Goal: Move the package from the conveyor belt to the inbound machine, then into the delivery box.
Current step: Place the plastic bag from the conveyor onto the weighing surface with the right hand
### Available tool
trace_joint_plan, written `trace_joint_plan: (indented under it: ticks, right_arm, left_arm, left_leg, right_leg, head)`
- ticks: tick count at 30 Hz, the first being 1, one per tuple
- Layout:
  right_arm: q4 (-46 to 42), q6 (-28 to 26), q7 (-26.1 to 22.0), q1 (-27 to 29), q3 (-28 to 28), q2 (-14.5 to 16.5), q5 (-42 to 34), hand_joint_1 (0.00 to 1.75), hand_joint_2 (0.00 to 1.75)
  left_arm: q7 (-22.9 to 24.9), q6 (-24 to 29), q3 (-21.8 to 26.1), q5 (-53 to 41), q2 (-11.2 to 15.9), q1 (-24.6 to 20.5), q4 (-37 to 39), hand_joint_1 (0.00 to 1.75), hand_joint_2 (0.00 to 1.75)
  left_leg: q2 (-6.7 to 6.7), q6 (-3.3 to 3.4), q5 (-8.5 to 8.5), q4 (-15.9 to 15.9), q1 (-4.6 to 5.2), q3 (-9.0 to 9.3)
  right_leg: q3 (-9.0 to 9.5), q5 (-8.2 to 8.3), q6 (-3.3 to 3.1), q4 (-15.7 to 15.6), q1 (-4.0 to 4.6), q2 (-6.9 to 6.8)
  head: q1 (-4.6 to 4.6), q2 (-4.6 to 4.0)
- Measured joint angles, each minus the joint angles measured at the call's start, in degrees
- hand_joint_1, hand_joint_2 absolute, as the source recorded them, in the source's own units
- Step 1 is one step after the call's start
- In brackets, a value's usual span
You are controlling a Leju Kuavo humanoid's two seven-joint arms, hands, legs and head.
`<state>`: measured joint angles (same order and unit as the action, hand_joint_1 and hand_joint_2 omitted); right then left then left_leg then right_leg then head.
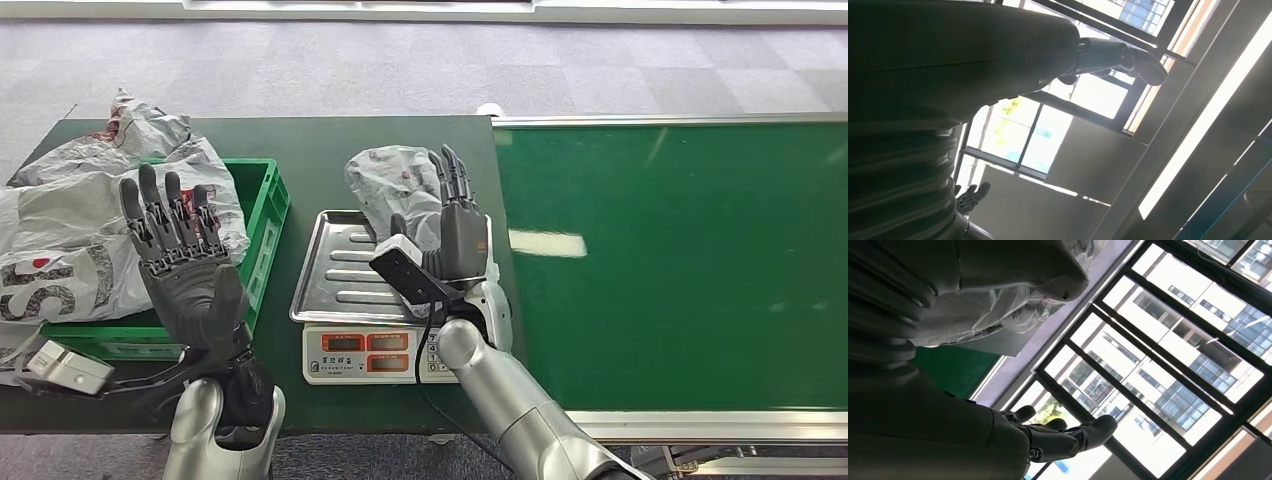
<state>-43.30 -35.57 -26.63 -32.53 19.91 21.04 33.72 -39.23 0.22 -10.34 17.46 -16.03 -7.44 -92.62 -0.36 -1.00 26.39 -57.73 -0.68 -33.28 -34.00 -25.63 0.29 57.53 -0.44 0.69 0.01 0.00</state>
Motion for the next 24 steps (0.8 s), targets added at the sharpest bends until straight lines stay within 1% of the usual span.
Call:
trace_joint_plan:
  ticks: [2, 4, 6, 8, 10, 12, 14, 16, 18, 20, 24]
  right_arm:
    - [0.32, 0.26, -0.05, -0.16, 0.00, -0.01, -0.33, 0.00, 0.00]
    - [0.49, -0.23, -0.69, -0.25, -0.01, -0.02, -0.67, 0.00, 0.87]
    - [-0.49, -1.94, -3.13, 0.38, -0.47, -0.03, -0.33, 0.00, 1.75]
    - [-6.19, -3.67, -7.90, 2.92, -2.37, -0.02, 2.00, 0.00, 1.75]
    - [-16.83, -4.43, -11.95, 6.57, -4.84, 0.01, 5.27, 0.00, 1.75]
    - [-29.02, -4.64, -13.22, 9.66, -6.30, 0.04, 7.44, 0.00, 1.75]
    - [-39.99, -4.74, -13.43, 11.75, -6.97, 0.06, 8.35, 0.00, 1.75]
    - [-47.98, -4.74, -13.46, 13.00, -7.40, 0.06, 8.61, 0.00, 1.75]
    - [-53.46, -4.70, -13.43, 13.77, -7.69, 0.00, 8.66, 0.00, 1.75]
    - [-56.99, -4.67, -13.41, 14.20, -7.80, -0.10, 8.69, 0.00, 1.75]
    - [-58.88, -4.64, -13.40, 14.44, -7.85, -0.19, 8.73, 0.00, 1.75]
  left_arm:
    - [-0.03, 0.00, 0.00, -0.01, 0.02, -0.12, 0.17, 0.00, 1.75]
    - [-0.07, 0.00, 0.00, -0.04, 0.04, -0.20, 0.34, 0.00, 1.75]
    - [-0.10, 0.00, 0.00, -0.13, 0.05, -0.23, 0.46, 0.00, 1.75]
    - [-0.02, 0.07, 0.00, -0.38, 0.11, -0.26, 0.62, 0.00, 1.75]
    - [0.47, 0.92, 0.00, -1.36, 0.25, -0.51, 1.12, 0.00, 1.75]
    - [1.62, 3.25, 0.00, -4.16, 0.52, -1.41, 2.58, 0.00, 1.75]
    - [3.02, 5.78, 0.00, -7.80, 0.92, -2.74, 4.84, 0.00, 1.75]
    - [3.85, 7.01, 0.00, -9.92, 1.24, -3.84, 6.71, 0.00, 1.75]
    - [4.09, 7.26, 0.00, -10.47, 1.39, -4.58, 7.94, 0.00, 1.75]
    - [4.16, 7.28, 0.00, -10.59, 1.48, -5.00, 8.76, 0.00, 1.75]
    - [4.17, 7.28, 0.00, -10.62, 1.52, -5.22, 9.19, 0.00, 1.75]
  left_leg:
    - [0.00, 0.00, 0.00, 0.00, 0.00, 0.00]
    - [0.01, 0.00, 0.00, 0.00, 0.00, 0.01]
    - [0.00, 0.00, 0.00, -0.02, 0.00, 0.01]
    - [-0.05, 0.00, 0.00, -0.05, 0.00, -0.02]
    - [-0.14, 0.00, 0.00, -0.05, 0.01, -0.08]
    - [-0.19, 0.02, 0.02, -0.06, 0.03, -0.15]
    - [-0.18, 0.05, 0.04, -0.06, 0.06, -0.18]
    - [-0.11, 0.05, 0.05, -0.06, 0.07, -0.17]
    - [-0.07, 0.06, 0.04, -0.06, 0.08, -0.16]
    - [-0.07, 0.06, 0.04, -0.06, 0.08, -0.16]
    - [-0.07, 0.06, 0.04, -0.06, 0.08, -0.15]
  right_leg:
    - [0.00, 0.00, 0.00, 0.00, 0.00, 0.00]
    - [-0.01, 0.00, 0.00, 0.00, 0.00, 0.01]
    - [-0.03, 0.00, 0.00, 0.00, 0.00, 0.00]
    - [-0.04, 0.00, 0.00, 0.00, 0.00, -0.05]
    - [-0.08, 0.00, 0.01, 0.00, -0.01, -0.15]
    - [-0.14, -0.01, 0.01, -0.01, -0.02, -0.21]
    - [-0.17, -0.02, 0.02, -0.01, -0.04, -0.21]
    - [-0.17, -0.01, 0.02, -0.02, -0.05, -0.17]
    - [-0.18, -0.01, 0.03, -0.02, -0.05, -0.14]
    - [-0.17, 0.01, 0.04, -0.02, -0.05, -0.14]
    - [-0.17, 0.02, 0.06, -0.02, -0.05, -0.14]
  head:
    - [-0.01, 0.00]
    - [-0.01, 0.00]
    - [0.00, 0.00]
    - [0.01, 0.00]
    - [0.01, 0.00]
    - [0.01, 0.00]
    - [0.00, 0.00]
    - [-0.01, 0.00]
    - [0.01, 0.00]
    - [0.01, 0.00]
    - [0.01, 0.00]
